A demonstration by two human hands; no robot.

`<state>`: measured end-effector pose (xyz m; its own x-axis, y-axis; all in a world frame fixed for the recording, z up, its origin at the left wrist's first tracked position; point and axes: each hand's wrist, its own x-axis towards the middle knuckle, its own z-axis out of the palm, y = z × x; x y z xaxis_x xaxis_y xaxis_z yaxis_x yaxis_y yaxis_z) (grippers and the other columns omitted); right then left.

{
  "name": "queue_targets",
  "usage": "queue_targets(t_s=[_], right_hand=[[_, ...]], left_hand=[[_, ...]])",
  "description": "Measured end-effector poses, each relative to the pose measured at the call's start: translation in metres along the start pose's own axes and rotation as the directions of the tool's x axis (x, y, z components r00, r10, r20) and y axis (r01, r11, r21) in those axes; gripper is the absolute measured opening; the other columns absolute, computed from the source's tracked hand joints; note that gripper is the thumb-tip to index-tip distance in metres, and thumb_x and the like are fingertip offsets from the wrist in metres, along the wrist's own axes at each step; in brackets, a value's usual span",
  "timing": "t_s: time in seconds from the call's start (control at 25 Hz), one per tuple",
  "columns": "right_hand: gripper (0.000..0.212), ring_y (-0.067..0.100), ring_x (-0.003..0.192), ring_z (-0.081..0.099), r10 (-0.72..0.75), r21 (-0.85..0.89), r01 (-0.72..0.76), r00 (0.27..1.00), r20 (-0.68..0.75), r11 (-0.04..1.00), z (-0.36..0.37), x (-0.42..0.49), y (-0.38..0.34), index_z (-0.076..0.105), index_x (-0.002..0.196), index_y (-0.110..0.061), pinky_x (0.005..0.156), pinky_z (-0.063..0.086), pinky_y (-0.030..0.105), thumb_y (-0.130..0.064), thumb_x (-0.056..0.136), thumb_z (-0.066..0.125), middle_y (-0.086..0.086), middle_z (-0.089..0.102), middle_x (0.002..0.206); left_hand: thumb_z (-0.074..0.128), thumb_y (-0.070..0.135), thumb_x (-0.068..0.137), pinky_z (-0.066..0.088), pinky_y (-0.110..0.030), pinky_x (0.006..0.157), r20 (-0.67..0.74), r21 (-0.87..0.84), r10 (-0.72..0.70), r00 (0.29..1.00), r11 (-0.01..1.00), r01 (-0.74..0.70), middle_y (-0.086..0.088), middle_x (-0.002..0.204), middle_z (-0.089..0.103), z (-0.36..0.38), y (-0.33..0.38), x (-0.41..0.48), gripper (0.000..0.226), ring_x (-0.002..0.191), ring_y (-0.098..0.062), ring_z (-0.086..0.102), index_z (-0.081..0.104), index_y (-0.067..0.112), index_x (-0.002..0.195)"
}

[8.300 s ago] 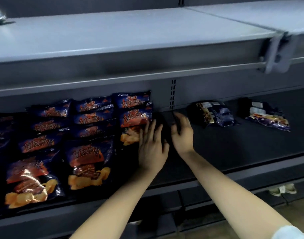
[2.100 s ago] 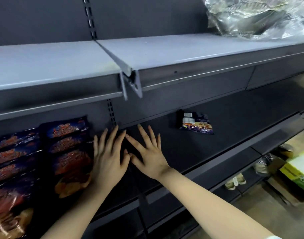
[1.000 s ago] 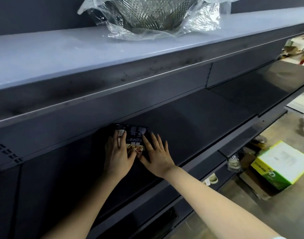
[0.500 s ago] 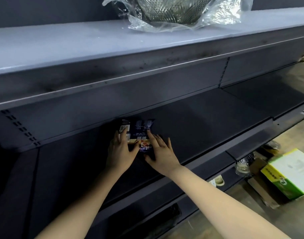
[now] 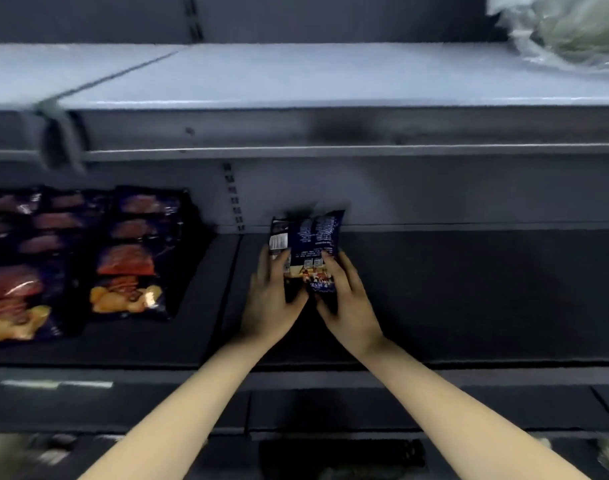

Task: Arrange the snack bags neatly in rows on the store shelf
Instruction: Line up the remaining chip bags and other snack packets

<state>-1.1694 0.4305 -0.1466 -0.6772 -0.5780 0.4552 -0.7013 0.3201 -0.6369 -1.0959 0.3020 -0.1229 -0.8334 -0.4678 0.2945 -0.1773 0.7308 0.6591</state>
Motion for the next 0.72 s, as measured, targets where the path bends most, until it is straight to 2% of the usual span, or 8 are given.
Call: queue_targets(t_s=[0.08, 0.16, 0.32, 0.4, 0.48, 0.56, 0.6, 0.72], right_hand=[[0.085, 0.027, 0.139, 0.030, -0.090, 0.056, 0.091, 0.996, -0.010, 0.994, 0.029, 0.010, -0.026, 0.016, 0.144, -0.037, 0.105, 0.040, 0.050, -0.006, 0.081, 0.064, 0.007, 0.021, 0.153], [0.081, 0.025, 0.137, 0.034, -0.149, 0.116, 0.152, 0.988, -0.040, 0.981, 0.053, 0.018, -0.052, 0.020, 0.143, -0.034, 0.104, 0.043, 0.044, -0.005, 0.081, 0.064, 0.008, 0.024, 0.152], [0.065, 0.021, 0.135, 0.037, -0.252, 0.214, 0.267, 0.963, -0.097, 0.940, 0.096, 0.029, -0.108, 0.028, 0.140, -0.029, 0.105, 0.040, 0.031, -0.024, 0.083, 0.057, 0.009, 0.033, 0.148], [0.060, 0.021, 0.131, 0.043, -0.273, 0.237, 0.302, 0.951, -0.147, 0.923, 0.112, 0.033, -0.129, 0.033, 0.136, -0.023, 0.105, 0.039, 0.027, -0.030, 0.083, 0.058, 0.008, 0.041, 0.143], [0.060, 0.016, 0.123, 0.047, -0.254, 0.279, 0.292, 0.953, -0.166, 0.915, 0.125, 0.035, -0.150, 0.034, 0.134, -0.023, 0.103, 0.038, 0.020, -0.037, 0.082, 0.060, 0.001, 0.046, 0.134], [0.062, 0.014, 0.121, 0.047, -0.260, 0.293, 0.291, 0.955, -0.140, 0.911, 0.137, 0.035, -0.169, 0.033, 0.134, -0.024, 0.102, 0.036, 0.018, -0.043, 0.082, 0.060, 0.000, 0.049, 0.131], [0.062, 0.015, 0.123, 0.046, -0.280, 0.293, 0.303, 0.953, -0.117, 0.907, 0.142, 0.035, -0.175, 0.033, 0.135, -0.024, 0.103, 0.036, 0.020, -0.044, 0.083, 0.059, 0.002, 0.050, 0.132], [0.066, 0.009, 0.133, 0.034, -0.324, 0.317, 0.330, 0.943, -0.073, 0.889, 0.150, 0.038, -0.188, 0.030, 0.138, -0.022, 0.109, 0.029, 0.019, -0.041, 0.083, 0.061, -0.002, 0.038, 0.141]], left_hand=[[0.061, 0.029, 0.085, 0.023, -0.044, 0.113, -0.065, 0.036, -0.056, 0.996, 0.998, 0.059, -0.003, 0.158, 0.000, -0.035, -0.021, -0.012, 0.074, 0.143, -0.027, 0.012, 0.019, 0.027, 0.147], [0.060, 0.032, 0.085, 0.023, -0.045, 0.113, -0.102, 0.062, -0.106, 0.989, 0.992, 0.112, -0.001, 0.158, -0.006, -0.064, -0.036, -0.022, 0.077, 0.143, -0.026, 0.008, 0.015, 0.030, 0.147], [0.062, 0.035, 0.080, 0.031, -0.049, 0.107, -0.156, 0.187, -0.063, 0.986, 0.978, 0.092, 0.003, 0.157, -0.010, -0.124, -0.073, -0.044, 0.086, 0.140, -0.031, 0.015, 0.008, 0.034, 0.147], [0.065, 0.031, 0.076, 0.037, -0.050, 0.102, -0.188, 0.308, -0.035, 0.982, 0.947, 0.092, -0.001, 0.158, -0.001, -0.148, -0.091, -0.054, 0.088, 0.133, -0.036, 0.026, 0.012, 0.035, 0.147], [0.071, 0.029, 0.072, 0.043, -0.049, 0.093, -0.314, 0.392, 0.026, 0.949, 0.914, 0.105, -0.008, 0.152, 0.026, -0.170, -0.104, -0.062, 0.083, 0.120, -0.040, 0.042, 0.027, 0.028, 0.142], [0.074, 0.027, 0.070, 0.047, -0.042, 0.084, -0.447, 0.341, 0.017, 0.894, 0.928, 0.152, -0.009, 0.132, 0.053, -0.200, -0.116, -0.067, 0.069, 0.107, -0.036, 0.055, 0.045, 0.019, 0.132], [0.073, 0.026, 0.071, 0.048, -0.037, 0.081, -0.478, 0.266, -0.029, 0.878, 0.948, 0.176, -0.007, 0.122, 0.061, -0.215, -0.121, -0.068, 0.060, 0.103, -0.031, 0.059, 0.051, 0.018, 0.126], [0.074, 0.036, 0.072, 0.050, -0.027, 0.075, -0.434, -0.002, -0.227, 0.872, 0.968, 0.251, 0.004, 0.100, 0.069, -0.260, -0.131, -0.069, 0.044, 0.092, -0.012, 0.063, 0.061, 0.024, 0.112]])
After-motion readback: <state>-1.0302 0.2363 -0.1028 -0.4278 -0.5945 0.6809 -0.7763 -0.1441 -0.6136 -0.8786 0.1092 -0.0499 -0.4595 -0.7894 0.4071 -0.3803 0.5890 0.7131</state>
